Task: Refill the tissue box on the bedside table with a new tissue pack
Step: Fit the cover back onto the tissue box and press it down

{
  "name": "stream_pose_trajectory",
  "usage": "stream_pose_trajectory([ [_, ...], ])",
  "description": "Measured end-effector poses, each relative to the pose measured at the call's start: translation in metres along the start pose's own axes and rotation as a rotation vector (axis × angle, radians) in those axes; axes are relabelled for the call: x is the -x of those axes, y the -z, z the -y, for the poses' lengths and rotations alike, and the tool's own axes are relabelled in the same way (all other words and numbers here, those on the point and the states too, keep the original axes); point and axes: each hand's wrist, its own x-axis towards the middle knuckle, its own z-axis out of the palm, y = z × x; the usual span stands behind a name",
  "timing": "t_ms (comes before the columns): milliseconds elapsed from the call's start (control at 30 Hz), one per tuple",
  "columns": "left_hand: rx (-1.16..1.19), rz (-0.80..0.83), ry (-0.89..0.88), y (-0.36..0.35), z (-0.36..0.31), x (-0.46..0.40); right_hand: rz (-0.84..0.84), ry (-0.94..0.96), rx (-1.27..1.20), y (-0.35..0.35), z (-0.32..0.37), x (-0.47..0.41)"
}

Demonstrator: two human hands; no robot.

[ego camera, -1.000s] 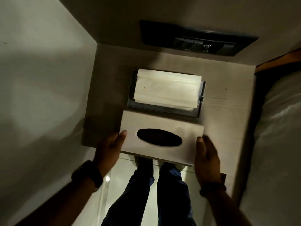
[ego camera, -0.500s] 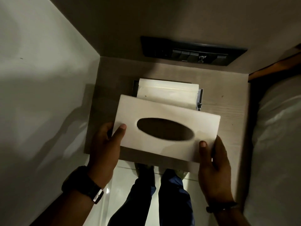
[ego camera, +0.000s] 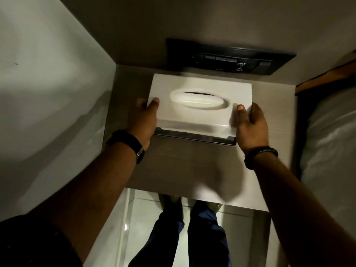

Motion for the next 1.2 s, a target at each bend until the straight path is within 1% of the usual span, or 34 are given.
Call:
stream_pose_trajectory([
  [200,-0.059,0.000,0.021,0.006,0.029,0.007,-0.014,-0.005,0.012,-0.007,-0.017,0.017],
  [367,-0.040,0.059,0.043,0.014,0.028,0.008,-0.037,-0.014,0.022,-0.009,-0.022,0.020],
  [567,-0.061,0.056,0.052,0.015,0.027,0.009,-0.014,-0.074,0.017,-0.012,-0.033,0.032],
  [700,-0.037,0.064,0.084,0.016,0.028,0.009,0.007,-0.056,0.091,-0.011,-0.038,0.035],
  [900,-0.096,0.035,0.050,0.015,0.028,0.008,0.041,-0.058,0.138,-0.011,-0.041,0.031],
  [1033,-0.123,0.050,0.043,0.017,0.027,0.009,0.062,-0.039,0.149,-0.009,-0.040,0.032],
  [1200,-0.140,0.075,0.040,0.020,0.026,0.011,0.072,0.004,0.226,-0.007,-0.041,0.031],
])
